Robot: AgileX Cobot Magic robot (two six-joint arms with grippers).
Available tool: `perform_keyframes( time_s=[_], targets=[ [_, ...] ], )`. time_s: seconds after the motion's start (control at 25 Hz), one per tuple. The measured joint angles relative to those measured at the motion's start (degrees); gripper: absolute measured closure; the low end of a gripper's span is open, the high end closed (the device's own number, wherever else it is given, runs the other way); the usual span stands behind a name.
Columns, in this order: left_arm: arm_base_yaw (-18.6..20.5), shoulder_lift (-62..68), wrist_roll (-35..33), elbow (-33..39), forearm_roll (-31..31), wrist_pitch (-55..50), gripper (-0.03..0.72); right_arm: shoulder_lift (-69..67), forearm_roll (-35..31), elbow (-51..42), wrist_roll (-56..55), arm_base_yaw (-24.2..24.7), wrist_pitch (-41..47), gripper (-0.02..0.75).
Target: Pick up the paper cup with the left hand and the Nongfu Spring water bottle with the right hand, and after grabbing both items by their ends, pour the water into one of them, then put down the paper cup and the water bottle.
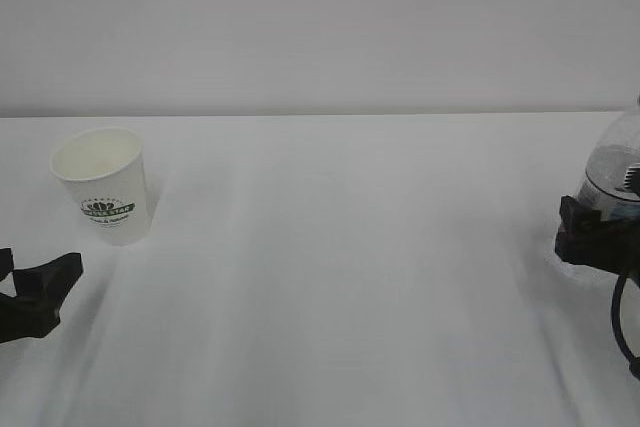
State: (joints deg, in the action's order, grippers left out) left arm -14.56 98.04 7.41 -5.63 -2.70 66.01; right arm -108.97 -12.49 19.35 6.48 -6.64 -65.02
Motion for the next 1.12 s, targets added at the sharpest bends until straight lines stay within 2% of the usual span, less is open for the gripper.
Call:
perform_keyframes(
  time_s=[0.32, 0.68, 1.12],
  targets=[
    [0.00, 0.00, 0.00, 0.00, 0.00, 0.00, 0.099, -1.01, -0.57, 2.41, 0.61, 0.00, -0.27, 0.113],
    [0.00, 0.00, 0.00, 0.00, 0.00, 0.00, 0.099, -1.01, -0.94, 2.54, 1.31, 0.00, -0.54, 0.236],
    [0.00, 0.00, 0.00, 0.00, 0.00, 0.00, 0.101, -0.89, 0.03, 1.81, 1.68, 0.00, -1.06, 0.245]
  ],
)
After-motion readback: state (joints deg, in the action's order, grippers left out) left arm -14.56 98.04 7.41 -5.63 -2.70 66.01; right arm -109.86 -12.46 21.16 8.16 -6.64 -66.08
